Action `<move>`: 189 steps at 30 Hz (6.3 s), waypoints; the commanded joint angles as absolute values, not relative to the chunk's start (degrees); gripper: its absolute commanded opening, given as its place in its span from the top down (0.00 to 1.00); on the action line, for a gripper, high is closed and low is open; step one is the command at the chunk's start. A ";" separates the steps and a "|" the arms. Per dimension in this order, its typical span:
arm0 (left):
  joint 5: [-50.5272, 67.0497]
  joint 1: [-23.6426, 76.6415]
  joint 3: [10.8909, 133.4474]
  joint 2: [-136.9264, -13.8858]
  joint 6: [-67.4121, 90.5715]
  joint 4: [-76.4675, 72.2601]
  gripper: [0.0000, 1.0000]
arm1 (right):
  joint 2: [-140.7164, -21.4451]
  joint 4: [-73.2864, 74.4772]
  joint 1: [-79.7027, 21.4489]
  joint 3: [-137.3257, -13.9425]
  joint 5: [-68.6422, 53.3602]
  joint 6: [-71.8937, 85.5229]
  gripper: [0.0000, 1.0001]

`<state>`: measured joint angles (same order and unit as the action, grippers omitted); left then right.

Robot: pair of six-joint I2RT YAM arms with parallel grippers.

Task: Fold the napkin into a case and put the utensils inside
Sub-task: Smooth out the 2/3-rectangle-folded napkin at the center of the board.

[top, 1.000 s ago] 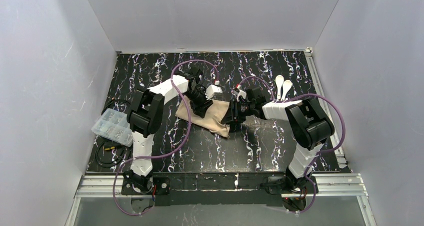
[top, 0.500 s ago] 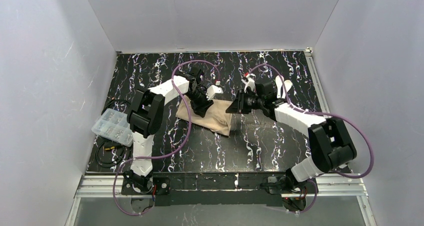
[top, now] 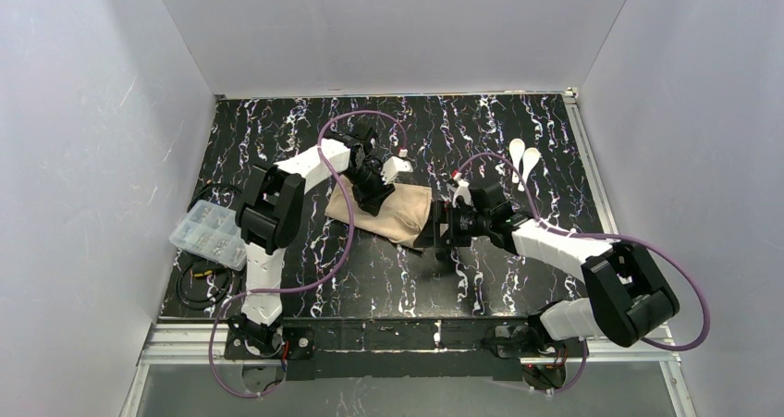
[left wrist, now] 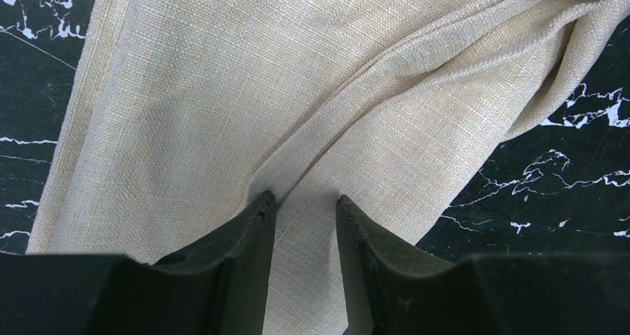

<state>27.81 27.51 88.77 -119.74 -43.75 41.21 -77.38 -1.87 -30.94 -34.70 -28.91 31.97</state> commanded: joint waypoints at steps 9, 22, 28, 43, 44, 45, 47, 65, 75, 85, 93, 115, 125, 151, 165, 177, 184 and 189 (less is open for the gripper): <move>27.92 27.69 92.10 -120.21 -42.02 46.32 0.68 | -77.75 -6.11 -38.39 -36.03 -13.46 31.72 0.01; 33.66 27.16 102.39 -116.86 -40.59 59.01 0.68 | -68.17 6.53 -36.04 -39.13 -0.70 31.17 0.01; 36.26 27.65 105.55 -117.77 -39.47 61.60 0.67 | -72.17 6.31 -36.29 -39.95 -7.21 29.65 0.08; 37.03 31.97 103.79 -124.86 -39.98 54.76 0.67 | -76.26 -5.37 -42.50 -36.43 -8.03 33.05 0.33; 36.81 32.25 103.72 -124.93 -40.14 54.58 0.67 | -76.69 -5.88 -42.40 -36.39 -7.92 33.08 0.34; 36.67 32.44 103.62 -125.04 -40.32 54.44 0.67 | -76.95 -6.27 -42.42 -36.40 -7.91 33.18 0.36; 36.65 32.68 103.45 -125.28 -40.19 54.11 0.67 | -77.67 -7.19 -42.39 -36.53 -8.03 33.31 0.40; 37.88 34.60 100.99 -125.65 -38.85 52.61 0.67 | -75.76 -4.72 -42.49 -34.71 -1.95 35.10 0.48; 39.20 35.20 102.21 -126.61 -37.09 52.23 0.67 | -77.30 -6.78 -43.60 -34.09 -0.55 36.39 0.51; 39.42 36.03 102.60 -127.17 -36.82 52.13 0.67 | -78.46 -7.94 -43.61 -34.72 2.27 36.41 0.56; 38.04 35.99 102.21 -128.09 -36.98 50.87 0.67 | -79.17 -9.67 -43.64 -34.73 1.42 36.47 0.69; 40.44 36.04 103.77 -130.68 -34.47 49.83 0.68 | -81.06 -16.23 -41.96 -33.62 0.37 38.95 0.88; 40.70 36.03 102.50 -130.61 -37.04 50.78 0.69 | -85.53 -23.69 -36.75 -31.20 -7.50 42.35 0.90; 41.75 36.56 105.08 -132.64 -38.29 53.83 0.69 | -91.76 -27.55 -31.71 -29.26 -5.39 47.24 0.95; 42.56 36.54 106.13 -132.73 -39.81 55.72 0.69 | -90.53 -27.50 -31.73 -31.86 -7.45 46.23 0.96; 43.60 33.58 115.44 -130.64 -32.69 56.42 0.81 | -91.26 -29.06 -31.75 -31.47 -10.28 46.93 0.97; 41.52 33.57 116.83 -133.20 -31.19 53.85 0.77 | -91.24 -29.16 -31.75 -31.50 -10.54 46.96 0.98; 39.81 33.57 118.22 -136.95 -29.44 51.16 0.76 | -90.92 -28.66 -31.74 -31.47 -10.55 46.85 0.98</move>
